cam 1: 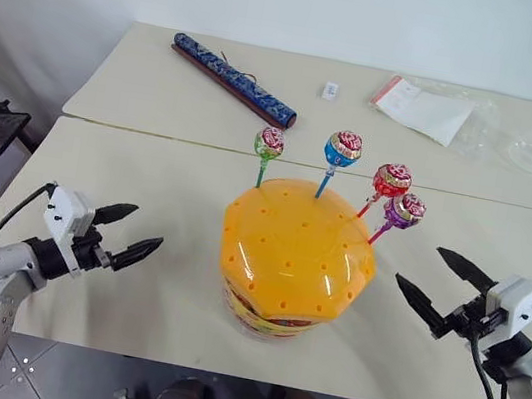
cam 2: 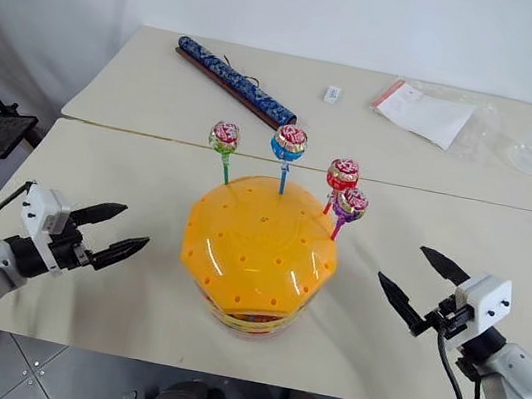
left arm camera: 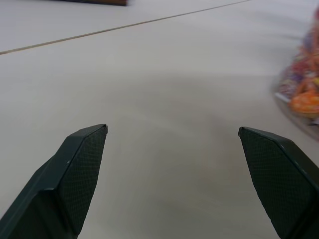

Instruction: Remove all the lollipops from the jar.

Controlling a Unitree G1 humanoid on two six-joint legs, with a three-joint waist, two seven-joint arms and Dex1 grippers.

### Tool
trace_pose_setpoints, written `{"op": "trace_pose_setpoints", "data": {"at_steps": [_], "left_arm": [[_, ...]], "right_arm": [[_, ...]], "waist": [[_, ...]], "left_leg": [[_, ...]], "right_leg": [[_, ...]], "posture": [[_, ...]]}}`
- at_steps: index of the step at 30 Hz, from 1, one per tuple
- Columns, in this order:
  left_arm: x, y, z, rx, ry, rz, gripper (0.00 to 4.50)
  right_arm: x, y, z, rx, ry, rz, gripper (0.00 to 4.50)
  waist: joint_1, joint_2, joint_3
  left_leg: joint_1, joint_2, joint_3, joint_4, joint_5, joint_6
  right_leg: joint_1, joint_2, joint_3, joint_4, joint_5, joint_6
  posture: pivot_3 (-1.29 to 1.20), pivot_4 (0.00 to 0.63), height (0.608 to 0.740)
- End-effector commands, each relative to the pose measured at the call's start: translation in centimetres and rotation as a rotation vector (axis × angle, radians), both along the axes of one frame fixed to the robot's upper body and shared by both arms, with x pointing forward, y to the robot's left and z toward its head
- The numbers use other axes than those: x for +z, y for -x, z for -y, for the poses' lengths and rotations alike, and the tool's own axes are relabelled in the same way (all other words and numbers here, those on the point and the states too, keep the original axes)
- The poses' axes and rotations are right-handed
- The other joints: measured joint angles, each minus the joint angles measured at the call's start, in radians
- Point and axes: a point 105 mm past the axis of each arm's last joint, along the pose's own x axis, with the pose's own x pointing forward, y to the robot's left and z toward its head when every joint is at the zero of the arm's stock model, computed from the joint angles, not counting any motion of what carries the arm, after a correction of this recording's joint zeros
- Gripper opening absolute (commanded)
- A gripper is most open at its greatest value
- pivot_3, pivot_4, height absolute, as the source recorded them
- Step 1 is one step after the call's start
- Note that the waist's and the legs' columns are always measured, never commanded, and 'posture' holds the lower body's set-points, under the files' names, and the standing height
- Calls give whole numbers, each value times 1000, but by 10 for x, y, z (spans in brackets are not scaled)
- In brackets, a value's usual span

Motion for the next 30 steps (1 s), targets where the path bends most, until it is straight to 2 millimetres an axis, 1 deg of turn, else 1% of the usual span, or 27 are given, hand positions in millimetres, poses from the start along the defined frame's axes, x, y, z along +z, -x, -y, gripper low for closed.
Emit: {"op": "trace_pose_setpoints", "data": {"at_steps": [1, 2, 3, 4, 5, 6, 8, 9, 10, 12, 16, 17, 18, 19, 21, 22, 24, 27, 30], "left_arm": [[27, 5, -1, -86, 77, 27, 4460], [35, 6, -1, -123, 140, 22, 4460], [42, 10, 2, -173, 152, 4, 4460], [48, 14, 4, -233, 172, -19, 4460], [54, 16, 4, -272, 196, -26, 4460], [64, 18, 3, -315, 247, -26, 4460], [72, 12, -3, -319, 270, -10, 4460], [73, 9, -5, -315, 271, -3, 4460], [73, 7, -5, -315, 276, -7, 4460], [78, 6, -3, -353, 332, -8, 4460], [95, -2, 0, -418, 394, 1, 4460], [103, -5, 4, -451, 416, 4, 4460], [108, -7, 13, -506, 415, -31, 4460], [110, -7, 22, -567, 398, -66, 4460], [113, -8, 33, -634, 366, -90, 4460], [115, -11, 39, -654, 354, -77, 4460], [128, -16, 65, -762, 312, -16, 4460], [141, -17, 91, -892, 287, 21, 4460], [150, -17, 109, -973, 268, 50, 4460]], "right_arm": [[21, 18, 2, 111, -103, -9, 4500], [25, 27, -3, 182, -166, -57, 4500], [34, 36, -9, 236, -227, -77, 4500], [46, 43, -14, 270, -279, -49, 4500], [57, 46, -17, 268, -293, 5, 4500], [70, 56, -18, 269, -311, 56, 4500], [86, 72, -16, 238, -314, 142, 4500], [91, 81, -14, 233, -330, 151, 4500], [92, 87, -12, 214, -331, 146, 4500], [96, 102, -11, 193, -334, 151, 4500], [109, 125, -27, 255, -361, 173, 4500], [112, 127, -31, 262, -383, 182, 4500], [110, 129, -38, 284, -381, 177, 4500], [110, 129, -44, 290, -392, 186, 4500], [111, 129, -49, 285, -415, 208, 4500], [112, 129, -51, 284, -434, 217, 4500], [109, 129, -56, 279, -455, 236, 4500], [105, 128, -60, 267, -454, 244, 4500], [103, 126, -60, 247, -447, 256, 4500]], "waist": [[1, 0, 0], [5, 2, 1], [9, 2, 1], [11, 2, 1], [11, 2, 1], [11, 2, 1], [12, 3, 1], [13, 3, 1], [14, 3, 0], [20, 3, 0], [25, 1, -1], [26, -1, -2], [26, -2, -3], [27, -4, -4], [25, -5, -5], [25, -5, -5], [26, -6, -5], [28, -6, -5], [24, -6, -5]], "left_leg": [[0, 0, 0, 0, 0, 0], [0, 0, 0, 0, 0, 0], [-1, 0, -1, 0, 0, 0], [-1, 0, -2, 0, 0, 1], [-1, 1, -4, 0, 0, 0], [-1, 2, -4, 0, 0, 0], [-1, 1, -3, 0, 0, 0], [0, 1, -3, 0, 0, 0], [0, 1, -3, 0, 0, 0], [0, 1, -2, 0, -1, 0], [0, 0, 0, 0, -1, 1], [0, 0, 0, 0, 0, 1], [1, 0, 0, 0, 0, 1], [1, -1, 0, 0, 0, 1], [1, -1, -1, 0, 0, 1], [1, -1, 0, 0, 0, 1], [1, -2, 1, 0, -1, 1], [-1, -3, 1, 2, 0, 1], [0, -2, 3, 2, 0, 2]], "right_leg": [[0, 0, 0, 0, 0, 0], [0, 0, 0, 0, 0, 0], [0, -1, 0, 0, 0, 0], [0, -1, 1, 0, 0, 0], [0, -1, 2, 0, 0, 0], [0, -1, 2, 0, 0, -1], [1, -1, 2, 0, 0, -1], [1, 0, 2, 0, 0, -1], [1, 1, 1, 0, 0, -1], [1, 1, 1, 1, 0, -1], [1, 3, 0, 0, 0, 0], [1, 3, 0, 0, 0, 0], [1, 2, 1, 1, 0, 0], [1, 2, 1, 0, 0, 0], [1, 3, 1, 2, 0, 0], [1, 3, 1, 2, 0, 0], [0, 4, 1, 2, 0, 0], [-1, 6, 0, 3, 0, 0], [-1, 8, 1, 2, 0, 0]], "posture": [[0, 150, 740], [0, 150, 740], [0, 150, 740], [0, 150, 740], [0, 150, 740], [0, 150, 740], [0, 150, 740], [0, 150, 740], [0, 150, 740], [0, 150, 740], [0, 150, 740], [0, 150, 740], [0, 150, 740], [0, 150, 740], [0, 150, 740], [0, 150, 740], [0, 150, 740], [0, 150, 740], [0, 150, 740]]}}
